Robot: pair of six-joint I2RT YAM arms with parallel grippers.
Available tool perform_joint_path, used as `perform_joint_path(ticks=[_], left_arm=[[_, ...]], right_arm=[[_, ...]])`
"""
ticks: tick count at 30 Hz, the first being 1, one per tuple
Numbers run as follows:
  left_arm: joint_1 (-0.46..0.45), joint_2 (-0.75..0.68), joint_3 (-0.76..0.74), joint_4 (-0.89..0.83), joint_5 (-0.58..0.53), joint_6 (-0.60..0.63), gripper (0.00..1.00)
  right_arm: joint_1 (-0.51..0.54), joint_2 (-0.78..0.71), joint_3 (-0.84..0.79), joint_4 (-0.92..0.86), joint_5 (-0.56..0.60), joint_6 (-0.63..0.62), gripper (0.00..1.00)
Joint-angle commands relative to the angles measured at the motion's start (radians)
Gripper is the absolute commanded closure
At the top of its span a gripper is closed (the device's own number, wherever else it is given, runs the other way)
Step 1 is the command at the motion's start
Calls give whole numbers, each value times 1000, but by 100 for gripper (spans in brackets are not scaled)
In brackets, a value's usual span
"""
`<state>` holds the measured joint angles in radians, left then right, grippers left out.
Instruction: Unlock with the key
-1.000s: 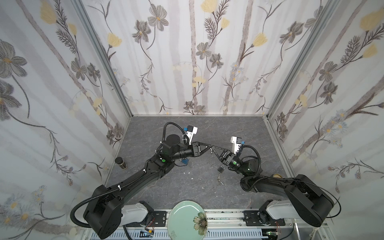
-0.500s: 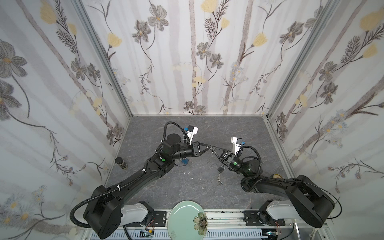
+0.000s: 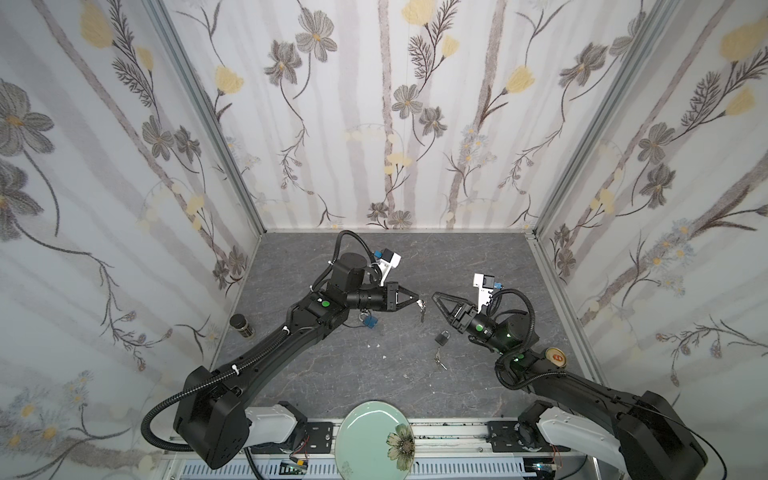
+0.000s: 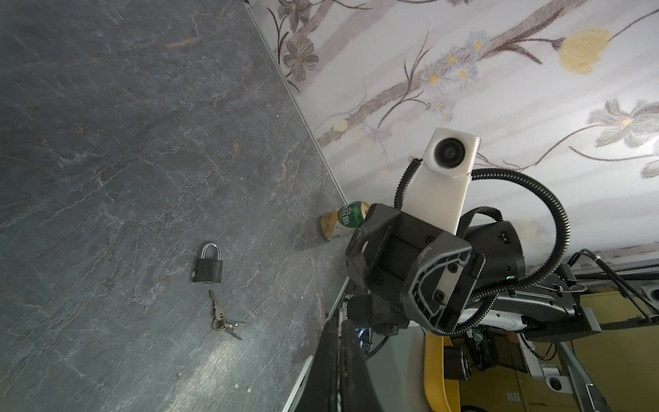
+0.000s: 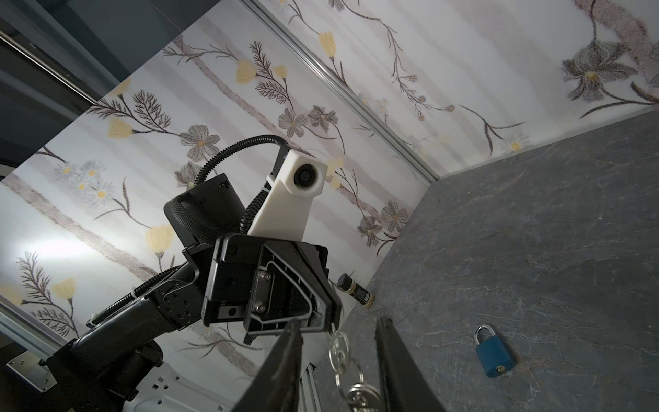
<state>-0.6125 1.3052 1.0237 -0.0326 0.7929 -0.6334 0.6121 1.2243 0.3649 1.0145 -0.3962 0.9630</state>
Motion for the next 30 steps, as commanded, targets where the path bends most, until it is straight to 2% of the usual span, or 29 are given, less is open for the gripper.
perform_joint_path(ticks=[1,8,15,21,23,26,30], left_arm=[[-2,5,14,-6,59,24,100],[-4,5,17,2,66,23,100],[-3,8,21,12,63,21,100],[-3,11,22,13,61,23,100],[-4,12,22,14,57,24,100],[-3,9,23,17,52,24,100],[-1,7,22,19,45,24,100]], right_arm=[[-2,0,18,-27,-56,-26,64],[-1,36,35,6,-133,-9,59],[9,72,54,33,-194,-1,70],[10,75,64,37,-220,-1,72],[10,75,65,37,-230,-2,72],[9,75,63,33,-242,-4,64],[10,75,57,32,-250,-5,64]])
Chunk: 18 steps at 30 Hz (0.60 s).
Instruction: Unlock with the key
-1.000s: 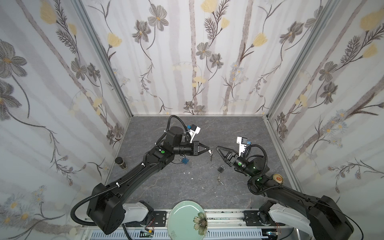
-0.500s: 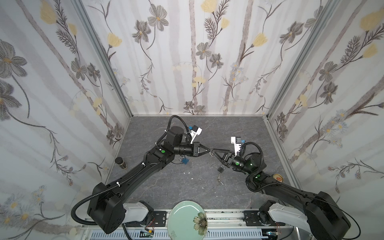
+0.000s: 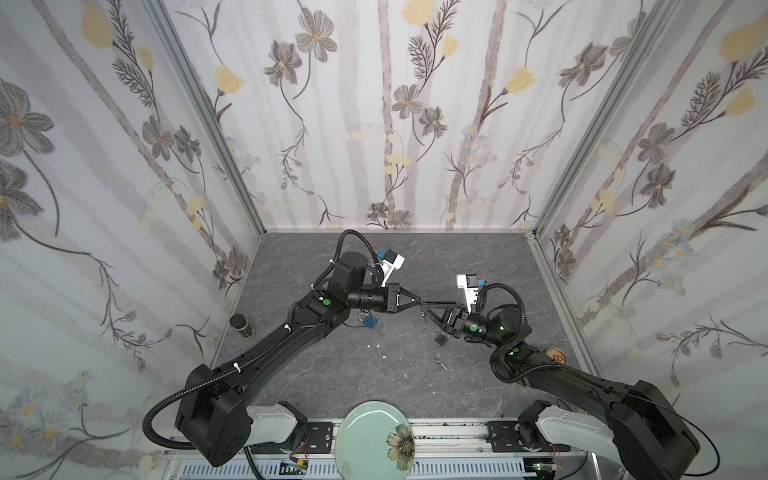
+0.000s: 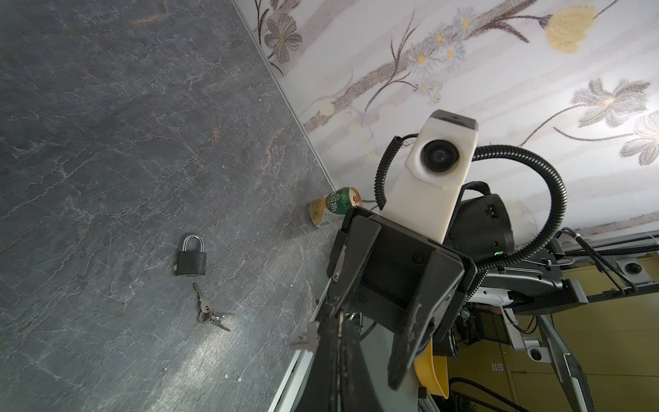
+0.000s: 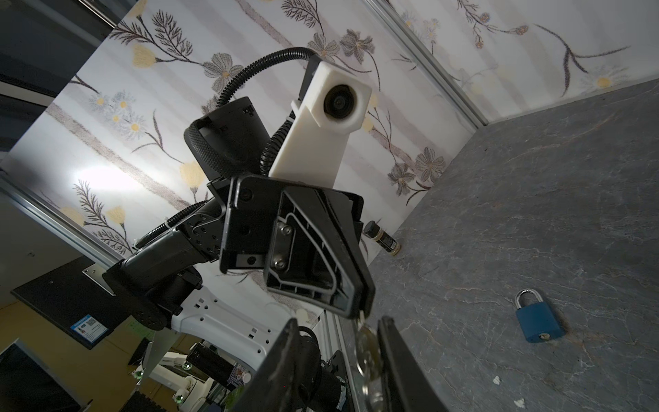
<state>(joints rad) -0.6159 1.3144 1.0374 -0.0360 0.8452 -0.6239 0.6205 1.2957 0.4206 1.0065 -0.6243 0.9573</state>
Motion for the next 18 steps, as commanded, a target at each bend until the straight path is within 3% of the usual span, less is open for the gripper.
perform_joint_path(ticks=[1,9,14,18], left_arm=[[1,-4,7,25,-6,14,100],[1,-7,3,31,-4,9,100],[1,-13,-3,38,-1,6,100],[2,-17,-8,46,-4,3,100]], right_arm=[[2,4,0,40,-22,0,65],[2,1,-5,53,-35,0,76],[1,4,-3,64,-46,1,88],[3,4,-5,67,-51,4,85]])
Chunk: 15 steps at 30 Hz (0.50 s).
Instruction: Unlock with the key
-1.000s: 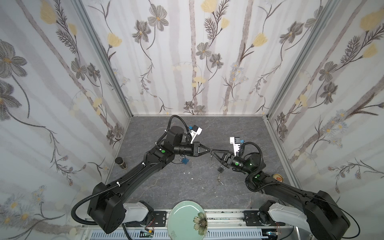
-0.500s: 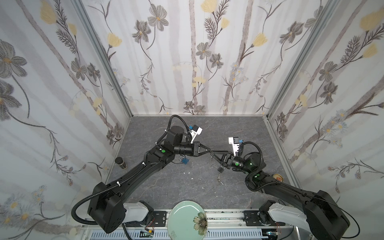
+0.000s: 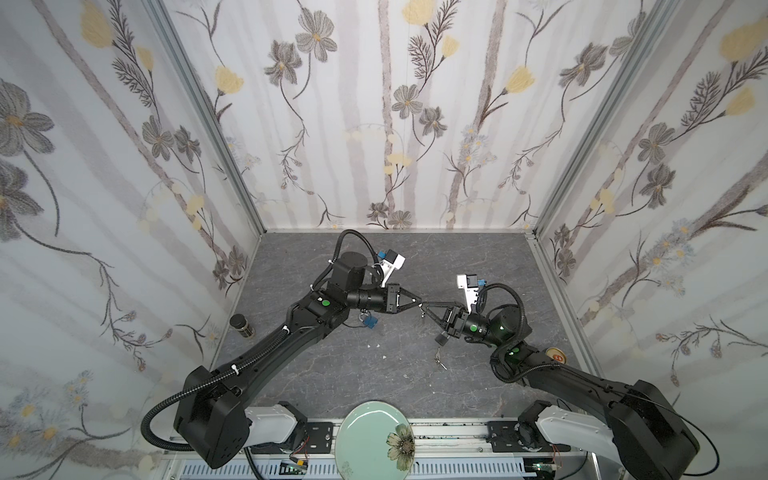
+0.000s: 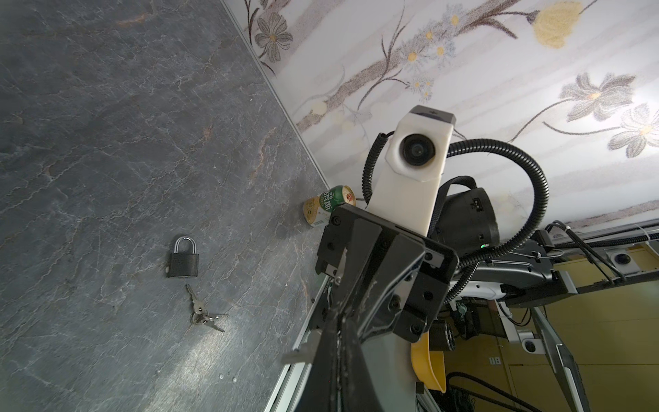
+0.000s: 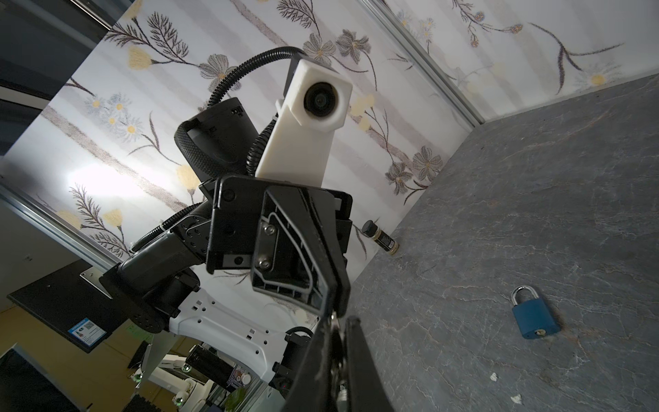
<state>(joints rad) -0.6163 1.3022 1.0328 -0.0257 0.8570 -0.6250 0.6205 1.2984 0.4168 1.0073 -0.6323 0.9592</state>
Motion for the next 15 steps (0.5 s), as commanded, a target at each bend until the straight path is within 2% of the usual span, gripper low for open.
perform_joint_path(ticks=[1,3,4,7,9,15], left_arm=[[3,-6,-5,38,-16,3,100],[2,-6,-10,52,-12,-5,100],[2,-7,-14,64,-7,-12,100],[3,-7,-26,93,-4,-30,100],[2,-10,-30,103,-3,-33,100],[3,-19,-43,122,-3,-42,100]], right_arm=[[3,1,-4,68,-44,4,82],[5,1,-5,78,-46,9,76],[4,1,-5,83,-46,10,76],[6,5,-5,94,-47,15,83],[7,11,-5,98,-47,18,83],[9,27,-2,126,-56,31,98]])
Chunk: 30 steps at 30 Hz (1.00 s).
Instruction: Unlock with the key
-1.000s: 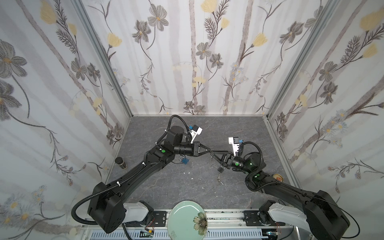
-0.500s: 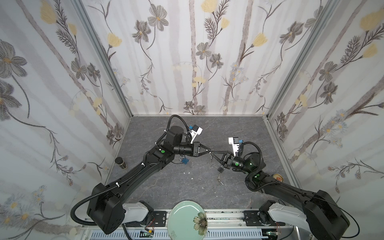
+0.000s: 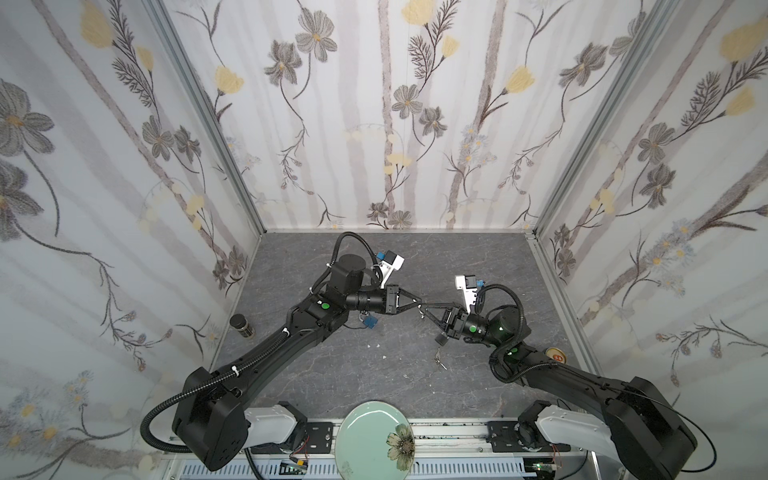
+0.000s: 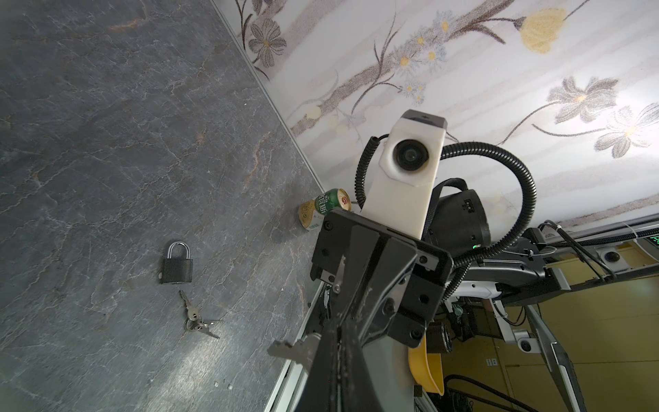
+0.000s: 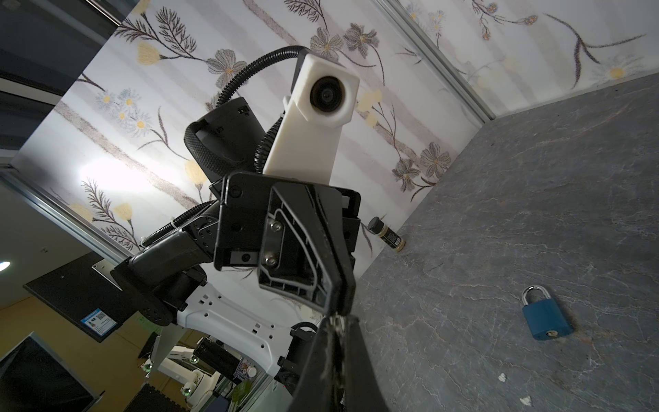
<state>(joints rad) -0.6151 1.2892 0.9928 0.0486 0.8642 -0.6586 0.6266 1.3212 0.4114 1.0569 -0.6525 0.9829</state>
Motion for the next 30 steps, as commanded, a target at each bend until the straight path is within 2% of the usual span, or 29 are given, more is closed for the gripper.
perform_joint_path(ticks=[1,5,6,7,12,14,16,20,24,28,30], left_arm=[[2,-8,-6,48,-13,-9,100],[11,-12,-11,51,-17,-17,100],[14,-12,-12,52,-19,-21,89],[18,-14,-16,56,-20,-29,81],[19,-14,-39,113,2,-68,79],[21,-12,-46,129,13,-80,75],[21,-11,-53,152,23,-94,75],[19,-5,-65,201,53,-126,91],[17,1,-73,244,77,-152,92],[15,8,-71,251,88,-157,76],[14,11,-71,250,88,-157,73]], right_arm=[[1,6,5,77,-35,7,100],[2,-1,2,73,-26,1,100],[1,-5,1,67,-20,-4,100],[1,-8,1,59,-14,-10,100],[-2,-23,-6,41,7,-19,100],[-2,-23,-9,40,13,-19,100],[-1,-22,-9,41,14,-18,100],[-3,-25,-11,42,23,-17,100],[-7,-29,-15,37,40,-16,100],[-14,-39,-20,34,60,-16,100],[-17,-45,-22,33,66,-16,100]])
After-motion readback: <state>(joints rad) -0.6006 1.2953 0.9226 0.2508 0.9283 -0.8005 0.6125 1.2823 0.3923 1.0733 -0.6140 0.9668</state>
